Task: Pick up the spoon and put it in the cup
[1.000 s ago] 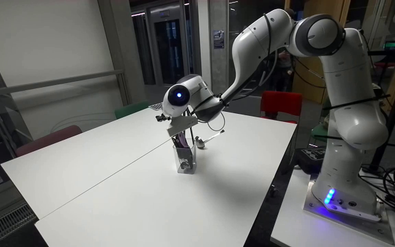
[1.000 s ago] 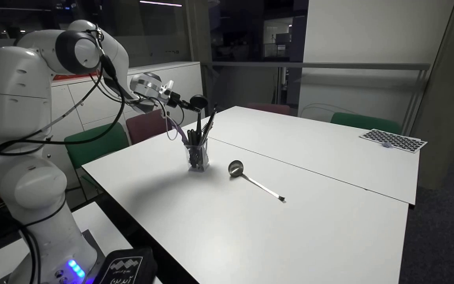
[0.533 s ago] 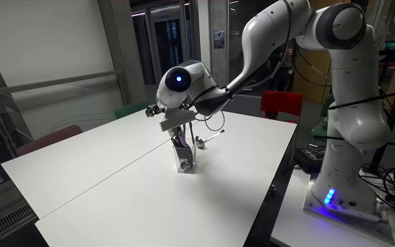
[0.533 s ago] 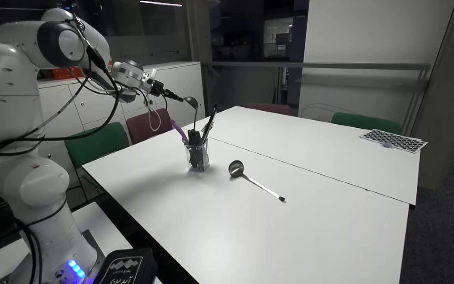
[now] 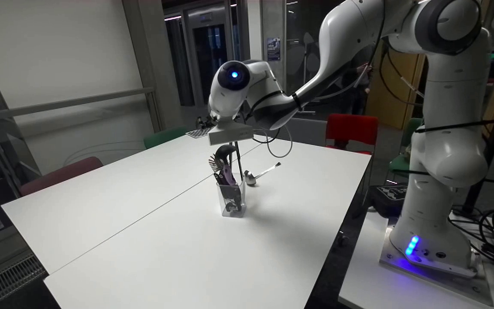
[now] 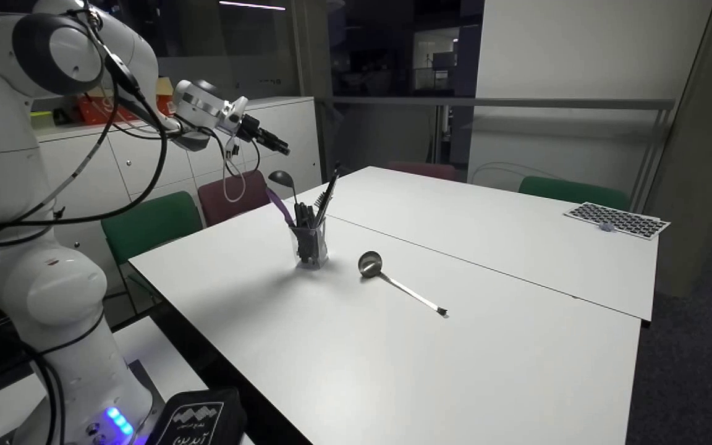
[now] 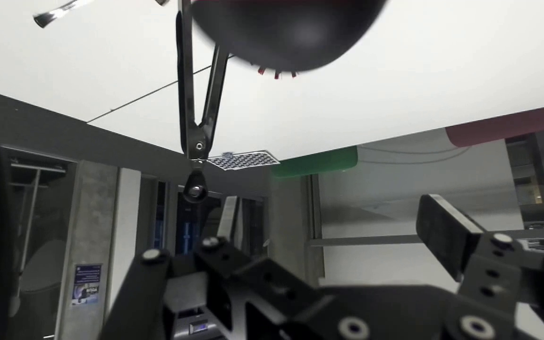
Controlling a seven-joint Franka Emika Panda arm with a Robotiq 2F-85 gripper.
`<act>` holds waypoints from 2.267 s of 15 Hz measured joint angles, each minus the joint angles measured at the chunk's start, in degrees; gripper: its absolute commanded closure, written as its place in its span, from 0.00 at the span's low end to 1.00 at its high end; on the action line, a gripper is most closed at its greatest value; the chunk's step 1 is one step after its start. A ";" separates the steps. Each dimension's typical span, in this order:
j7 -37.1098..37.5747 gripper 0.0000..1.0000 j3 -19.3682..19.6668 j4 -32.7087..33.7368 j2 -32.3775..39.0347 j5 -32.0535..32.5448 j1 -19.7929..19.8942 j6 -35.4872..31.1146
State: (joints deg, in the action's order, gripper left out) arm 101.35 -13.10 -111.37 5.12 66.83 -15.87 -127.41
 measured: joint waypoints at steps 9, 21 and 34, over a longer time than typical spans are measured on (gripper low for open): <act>10.00 0.00 1.70 -4.29 -7.98 -2.58 2.67 -11.59; 8.76 0.00 1.67 -17.40 -23.28 -35.49 2.34 -20.85; -4.02 0.00 0.87 -26.30 -22.51 -57.41 2.65 -24.25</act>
State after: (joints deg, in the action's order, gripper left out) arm 97.33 -12.23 -137.67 -17.39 9.41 -13.22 -151.66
